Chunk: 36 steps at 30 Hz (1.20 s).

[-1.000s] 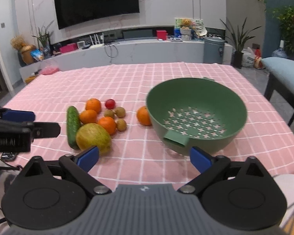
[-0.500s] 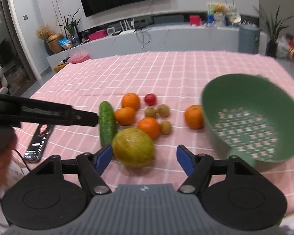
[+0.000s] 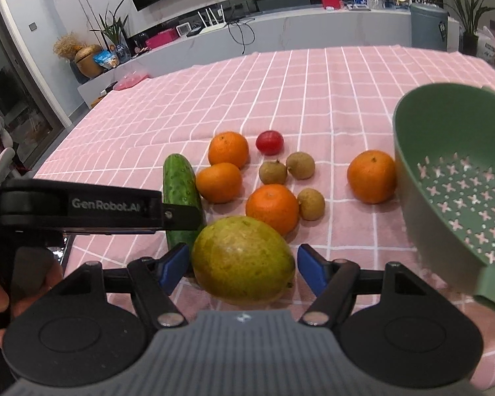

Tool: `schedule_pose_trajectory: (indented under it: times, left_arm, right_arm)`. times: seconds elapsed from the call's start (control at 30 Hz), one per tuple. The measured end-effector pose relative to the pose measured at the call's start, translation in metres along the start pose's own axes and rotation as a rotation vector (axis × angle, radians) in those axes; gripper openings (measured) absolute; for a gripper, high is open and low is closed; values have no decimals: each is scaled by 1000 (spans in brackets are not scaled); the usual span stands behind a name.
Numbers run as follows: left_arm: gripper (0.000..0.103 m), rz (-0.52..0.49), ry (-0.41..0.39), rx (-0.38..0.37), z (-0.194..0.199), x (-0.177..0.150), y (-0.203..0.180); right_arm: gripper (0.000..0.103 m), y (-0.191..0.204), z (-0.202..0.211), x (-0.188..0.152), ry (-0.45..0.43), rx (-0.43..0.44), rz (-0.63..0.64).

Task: Organize fruits
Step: 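Grasp the cucumber with the left tool while the right tool grasps the yellow pear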

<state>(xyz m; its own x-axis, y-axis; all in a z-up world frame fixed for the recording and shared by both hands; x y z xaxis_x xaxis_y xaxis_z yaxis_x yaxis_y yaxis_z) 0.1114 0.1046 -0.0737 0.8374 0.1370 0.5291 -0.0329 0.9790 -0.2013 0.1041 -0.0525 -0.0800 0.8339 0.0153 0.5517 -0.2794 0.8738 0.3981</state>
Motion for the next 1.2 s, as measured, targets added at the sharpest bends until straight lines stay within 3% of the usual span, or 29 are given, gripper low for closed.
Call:
schedule_pose_trajectory:
  times: [0.23,0.3,0.47,0.83,0.93,1.07,1.2]
  left_arm:
    - [63,-15,19,23,-10,0,-4]
    - [56,-22,24,26,-12,-1,-4]
    - [52,-32,20,26,-11,-1,-7]
    - [42,-45,101,-9,13,-20,6]
    - [44,-21,91,-14,13,-19,10]
    - [55,-39,60,35,8,-15,6]
    - [56,-56,29,71,1,-8,0]
  right_arm:
    - [69,0,-7,-2,15,10,9]
    - [68,-1,-7,-2,14,10,15]
    - [68,-4,-3,-4,20,15,10]
    - [68,-24,16,-8,23,-39,-56]
    - [68,-23,16,-8,22,-38,-58]
    - [68,-22,15,-8,13,-41,-50]
    - [69,-20,14,-7,1,-44,-41]
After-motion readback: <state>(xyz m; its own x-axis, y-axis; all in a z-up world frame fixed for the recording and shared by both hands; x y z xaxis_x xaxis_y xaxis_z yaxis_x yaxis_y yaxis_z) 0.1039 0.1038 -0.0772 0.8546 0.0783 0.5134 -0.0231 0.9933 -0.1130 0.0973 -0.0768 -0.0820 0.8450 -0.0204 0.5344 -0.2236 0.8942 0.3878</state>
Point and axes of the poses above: each gripper's, at about its wrist camera, not at the fingertips, and z roughly against the way its jaws point, y to its left, x to its top, the point moved 2 cm from there along -z, roughly the way its jaws point, and after that the axes turned 11 degrees about -z, right-handed, at the moved point
